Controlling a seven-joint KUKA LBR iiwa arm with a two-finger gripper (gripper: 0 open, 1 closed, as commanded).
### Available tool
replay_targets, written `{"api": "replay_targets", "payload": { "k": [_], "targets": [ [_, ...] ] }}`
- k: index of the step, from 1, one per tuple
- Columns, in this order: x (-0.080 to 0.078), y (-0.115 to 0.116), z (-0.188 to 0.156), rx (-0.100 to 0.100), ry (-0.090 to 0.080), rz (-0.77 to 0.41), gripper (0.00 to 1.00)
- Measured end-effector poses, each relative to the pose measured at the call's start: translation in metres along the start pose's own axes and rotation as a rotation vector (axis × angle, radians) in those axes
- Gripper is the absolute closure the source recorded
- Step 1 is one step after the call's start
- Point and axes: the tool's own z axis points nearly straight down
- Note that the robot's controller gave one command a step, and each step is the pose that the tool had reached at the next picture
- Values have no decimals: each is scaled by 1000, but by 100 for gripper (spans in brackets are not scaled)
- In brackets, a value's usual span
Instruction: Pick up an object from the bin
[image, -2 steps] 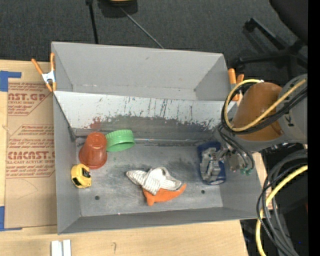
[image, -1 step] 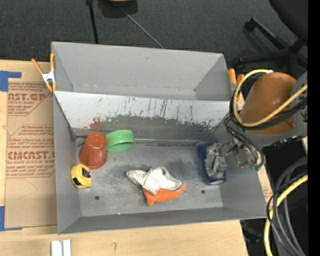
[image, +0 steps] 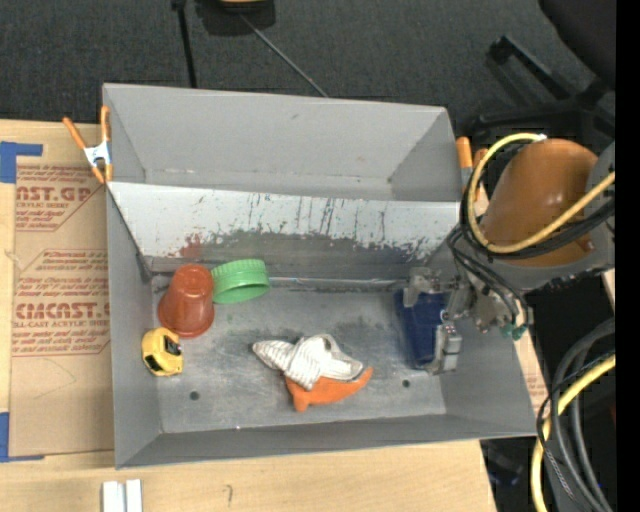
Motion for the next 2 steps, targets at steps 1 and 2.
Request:
{"api": "replay_targets", "payload": {
  "k": [1,2],
  "targets": [
    [0,2,11,0,0,-5,0],
    [6,38,45,1,-2,-125,0]
  ]
}}
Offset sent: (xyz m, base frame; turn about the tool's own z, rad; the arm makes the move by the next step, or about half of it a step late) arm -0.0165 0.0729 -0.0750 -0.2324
